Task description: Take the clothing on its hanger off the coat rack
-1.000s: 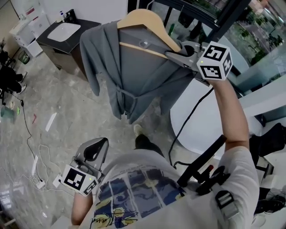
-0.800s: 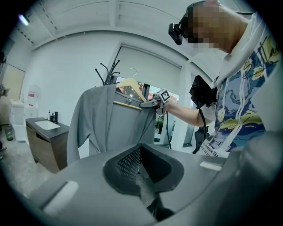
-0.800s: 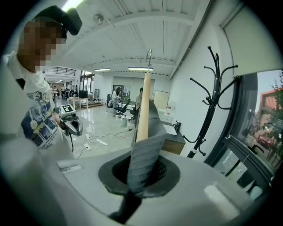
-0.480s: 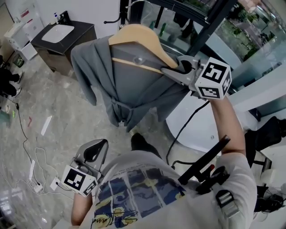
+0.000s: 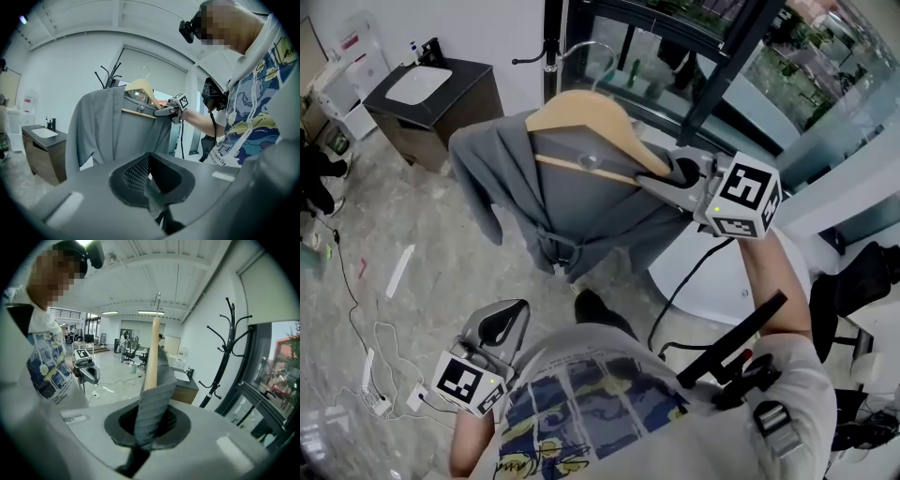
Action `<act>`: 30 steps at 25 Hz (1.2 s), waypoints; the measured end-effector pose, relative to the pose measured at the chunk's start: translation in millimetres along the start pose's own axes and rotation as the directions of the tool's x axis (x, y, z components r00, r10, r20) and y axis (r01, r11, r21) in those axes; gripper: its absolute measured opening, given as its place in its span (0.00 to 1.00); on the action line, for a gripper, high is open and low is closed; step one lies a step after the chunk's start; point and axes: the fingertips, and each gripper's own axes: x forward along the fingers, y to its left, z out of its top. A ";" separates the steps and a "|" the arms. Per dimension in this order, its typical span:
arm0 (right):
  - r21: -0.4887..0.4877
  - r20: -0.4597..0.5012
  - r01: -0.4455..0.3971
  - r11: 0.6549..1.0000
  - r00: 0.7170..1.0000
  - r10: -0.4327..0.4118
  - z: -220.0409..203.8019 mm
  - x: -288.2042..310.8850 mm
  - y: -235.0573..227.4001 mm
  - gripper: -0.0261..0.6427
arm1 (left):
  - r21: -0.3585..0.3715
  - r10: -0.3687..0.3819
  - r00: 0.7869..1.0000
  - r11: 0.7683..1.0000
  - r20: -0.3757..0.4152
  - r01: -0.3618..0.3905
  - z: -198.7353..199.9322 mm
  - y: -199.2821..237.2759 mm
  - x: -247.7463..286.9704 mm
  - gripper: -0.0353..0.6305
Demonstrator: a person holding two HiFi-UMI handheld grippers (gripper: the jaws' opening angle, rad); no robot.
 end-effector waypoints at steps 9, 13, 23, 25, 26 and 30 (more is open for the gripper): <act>0.003 -0.014 -0.003 1.000 1.000 0.003 -2.1 7.8 14.0 0.05 | -0.010 0.000 1.000 1.000 -0.004 0.000 -3.5 10.7 -6.0 0.06; 0.007 -0.016 -0.010 1.000 1.000 0.011 -1.3 13.0 19.0 0.05 | -0.012 0.000 1.000 1.000 -0.009 0.000 -2.6 14.4 -8.3 0.06; -0.004 -0.020 -0.041 0.999 0.999 0.041 0.7 24.6 32.4 0.05 | -0.026 0.011 1.000 1.000 -0.007 -0.011 -5.1 21.8 -12.0 0.06; -0.007 -0.020 -0.049 0.999 0.999 0.049 2.2 28.3 37.3 0.05 | -0.029 0.011 1.000 1.000 -0.007 -0.011 -6.7 22.6 -14.7 0.06; -0.009 -0.020 -0.052 0.999 0.998 0.052 3.2 30.0 38.7 0.05 | -0.030 0.012 1.000 0.999 -0.007 -0.012 -7.0 23.3 -15.5 0.06; -0.012 -0.023 -0.061 0.998 0.998 0.061 5.7 32.5 37.4 0.05 | -0.035 0.012 1.000 0.999 -0.007 -0.012 -4.9 24.6 -13.9 0.06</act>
